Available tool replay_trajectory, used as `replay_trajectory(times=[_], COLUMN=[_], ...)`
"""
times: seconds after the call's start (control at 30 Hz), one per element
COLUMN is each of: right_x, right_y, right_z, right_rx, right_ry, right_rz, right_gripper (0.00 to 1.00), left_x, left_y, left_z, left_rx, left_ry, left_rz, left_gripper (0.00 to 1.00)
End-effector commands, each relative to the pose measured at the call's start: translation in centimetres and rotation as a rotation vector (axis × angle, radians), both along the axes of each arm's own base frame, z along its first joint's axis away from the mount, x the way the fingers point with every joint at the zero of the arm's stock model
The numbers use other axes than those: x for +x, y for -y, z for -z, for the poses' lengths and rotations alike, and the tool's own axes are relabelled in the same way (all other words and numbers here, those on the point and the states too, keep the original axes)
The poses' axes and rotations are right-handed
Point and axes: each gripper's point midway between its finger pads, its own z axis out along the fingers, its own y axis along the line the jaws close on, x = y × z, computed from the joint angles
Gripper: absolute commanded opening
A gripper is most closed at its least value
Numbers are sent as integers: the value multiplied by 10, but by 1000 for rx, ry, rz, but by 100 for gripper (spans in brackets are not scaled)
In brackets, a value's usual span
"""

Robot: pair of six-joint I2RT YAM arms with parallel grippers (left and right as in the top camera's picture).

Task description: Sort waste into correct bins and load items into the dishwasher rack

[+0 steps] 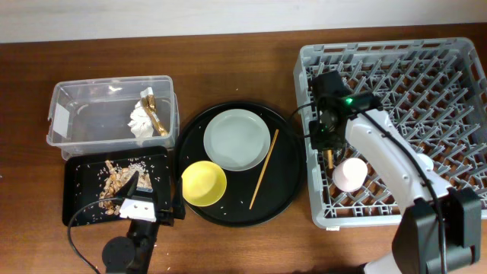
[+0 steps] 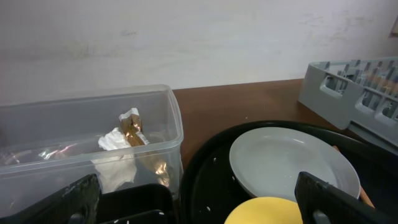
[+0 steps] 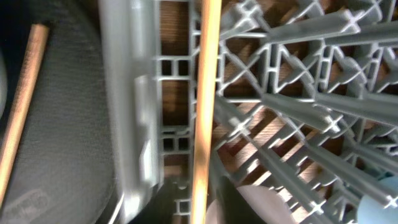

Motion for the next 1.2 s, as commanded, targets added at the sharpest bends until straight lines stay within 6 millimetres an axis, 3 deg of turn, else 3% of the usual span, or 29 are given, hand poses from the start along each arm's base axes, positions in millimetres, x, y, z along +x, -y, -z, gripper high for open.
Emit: replay_trajectory(times=[0.0, 0.17, 0.3, 0.47, 0.63, 0.77, 0.8, 0.87, 0.93, 1.07, 1.17], right_x=[-2, -29, -51, -64, -65, -70, -72, -76, -81, -83, -62], right_y=[-29, -116, -159, -164, -162, -159, -156, -153, -148, -132, -123], right_z=[-36, -40, -10, 50, 91, 113, 117, 120, 119, 105, 68], right_rx=[58, 378, 362, 173, 112, 68, 55, 42, 20, -6, 70], right_ry=[92, 17, -49, -89, -148, -187, -198, -210, -229, -244, -172], right_rz=[-80, -90, -13, 221, 259, 264, 266, 267, 265, 259, 192], right_gripper=[68, 66, 61, 72, 73, 44, 29, 13, 4, 4, 4], left_x=[-1, -1, -1, -1, -1, -1, -1, -1, -1, -1, -1], left_y=[2, 2, 2, 2, 2, 2, 2, 2, 2, 2, 2], left_z=[1, 1, 1, 1, 1, 1, 1, 1, 1, 1, 1], left_rx=[14, 14, 14, 14, 14, 14, 14, 14, 14, 14, 14], left_ry=[3, 3, 3, 3, 3, 3, 3, 3, 3, 3, 3], left_rz=[14, 14, 14, 14, 14, 14, 14, 14, 14, 14, 14], left_gripper=[99, 99, 99, 99, 99, 99, 99, 99, 99, 99, 99])
